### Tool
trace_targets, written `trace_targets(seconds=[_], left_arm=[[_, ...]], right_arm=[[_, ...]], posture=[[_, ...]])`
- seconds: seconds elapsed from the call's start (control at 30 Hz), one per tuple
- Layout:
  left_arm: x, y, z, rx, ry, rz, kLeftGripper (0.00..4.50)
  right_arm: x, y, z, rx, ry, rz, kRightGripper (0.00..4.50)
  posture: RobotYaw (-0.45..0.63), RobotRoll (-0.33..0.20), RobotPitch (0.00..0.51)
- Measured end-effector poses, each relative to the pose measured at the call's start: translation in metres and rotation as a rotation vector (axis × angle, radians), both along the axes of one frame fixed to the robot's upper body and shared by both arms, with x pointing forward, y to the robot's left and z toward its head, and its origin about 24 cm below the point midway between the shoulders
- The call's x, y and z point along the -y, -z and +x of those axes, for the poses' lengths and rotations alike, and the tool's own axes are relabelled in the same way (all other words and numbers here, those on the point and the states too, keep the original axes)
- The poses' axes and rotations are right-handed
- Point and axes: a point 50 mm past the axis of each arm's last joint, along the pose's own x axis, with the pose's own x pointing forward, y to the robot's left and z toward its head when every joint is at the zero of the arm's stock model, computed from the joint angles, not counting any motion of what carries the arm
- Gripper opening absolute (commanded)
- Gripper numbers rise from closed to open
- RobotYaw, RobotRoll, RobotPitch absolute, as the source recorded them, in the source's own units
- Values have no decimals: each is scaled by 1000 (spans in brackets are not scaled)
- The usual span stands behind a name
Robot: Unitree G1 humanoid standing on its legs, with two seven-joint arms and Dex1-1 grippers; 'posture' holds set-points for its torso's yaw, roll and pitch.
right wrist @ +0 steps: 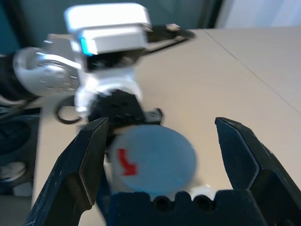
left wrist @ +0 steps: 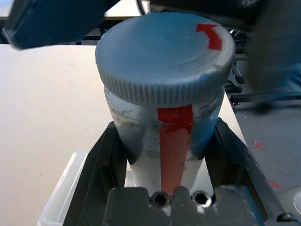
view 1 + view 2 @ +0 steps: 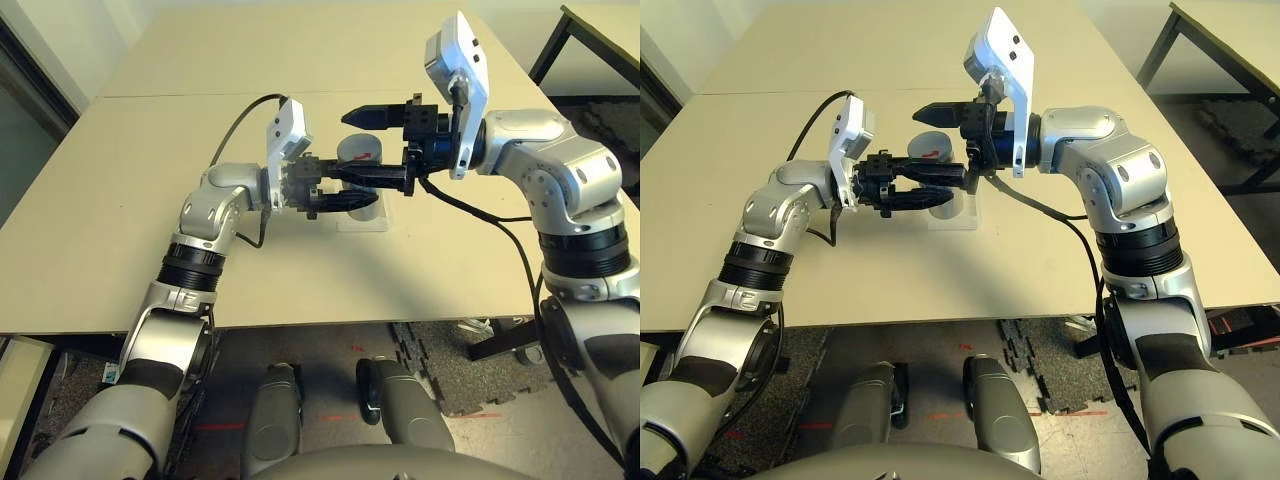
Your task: Pour the medicine from the bottle into the box.
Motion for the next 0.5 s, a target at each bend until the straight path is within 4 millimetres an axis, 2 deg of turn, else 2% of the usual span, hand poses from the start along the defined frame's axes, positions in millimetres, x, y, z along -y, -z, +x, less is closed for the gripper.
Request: trace_targets(seconds=[0.3, 0.5], left_arm=[[0, 1, 0, -3, -13, -2, 2533], [0, 1, 1, -3, -17, 1, 2533]], right_arm=[[0, 2, 4, 6, 10, -1, 4500], [8, -1, 1, 3, 22, -17, 4500]], posture=[[-126, 0, 119], [-136, 0, 121]])
